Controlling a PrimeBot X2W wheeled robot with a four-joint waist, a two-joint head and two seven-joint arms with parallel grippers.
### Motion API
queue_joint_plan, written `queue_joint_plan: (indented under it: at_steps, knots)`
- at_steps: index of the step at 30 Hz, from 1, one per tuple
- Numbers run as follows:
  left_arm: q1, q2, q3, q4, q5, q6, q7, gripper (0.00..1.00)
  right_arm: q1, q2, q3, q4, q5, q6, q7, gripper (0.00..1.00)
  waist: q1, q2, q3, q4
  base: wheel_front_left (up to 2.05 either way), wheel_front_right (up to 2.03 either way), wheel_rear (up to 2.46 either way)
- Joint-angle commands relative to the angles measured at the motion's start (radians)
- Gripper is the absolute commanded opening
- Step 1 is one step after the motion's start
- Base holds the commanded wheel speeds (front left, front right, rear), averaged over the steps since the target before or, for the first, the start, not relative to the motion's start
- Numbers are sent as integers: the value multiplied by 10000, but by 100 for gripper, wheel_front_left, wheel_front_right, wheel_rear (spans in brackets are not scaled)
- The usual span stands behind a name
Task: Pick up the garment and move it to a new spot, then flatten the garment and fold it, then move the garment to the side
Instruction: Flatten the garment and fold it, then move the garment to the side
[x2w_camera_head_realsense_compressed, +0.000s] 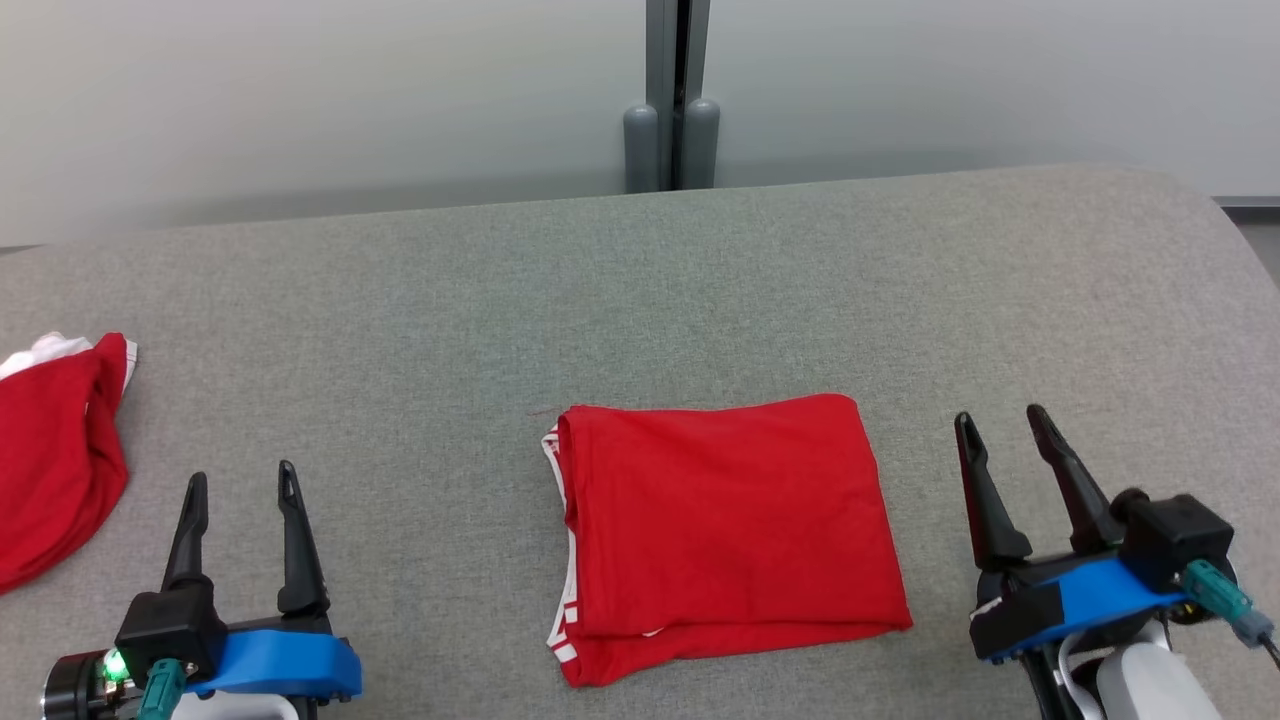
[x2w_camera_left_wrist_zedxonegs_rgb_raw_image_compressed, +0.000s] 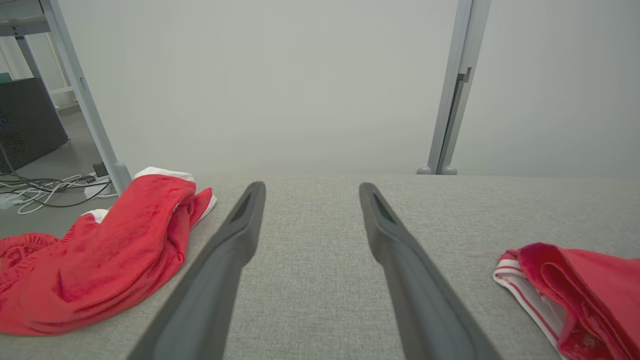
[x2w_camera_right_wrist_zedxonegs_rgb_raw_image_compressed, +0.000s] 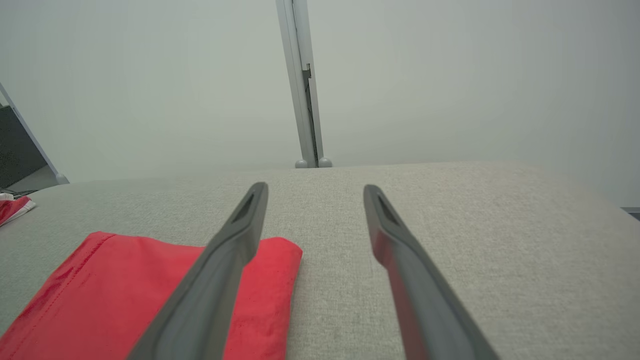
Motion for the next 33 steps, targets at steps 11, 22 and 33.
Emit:
queue_joint_plan:
  at_steps: [11, 22, 33]
  knots:
    - [409, 53, -208, 357, 77, -154, -22, 100, 1660, 551, -708, -833, -869, 1, -28, 100, 1, 0, -658, 283, 0, 0, 0]
    - [556, 108, -387, 408, 40, -148, -22, 100, 1999, 719, -956, -944, -1132, 1, 230, 100, 1, 0, -806, 521, 0, 0, 0]
    - [571, 145, -435, 362, -20, -83, -22, 100, 2037, 747, -931, -903, -1111, 1, 285, 100, 1, 0, -766, 572, 0, 0, 0]
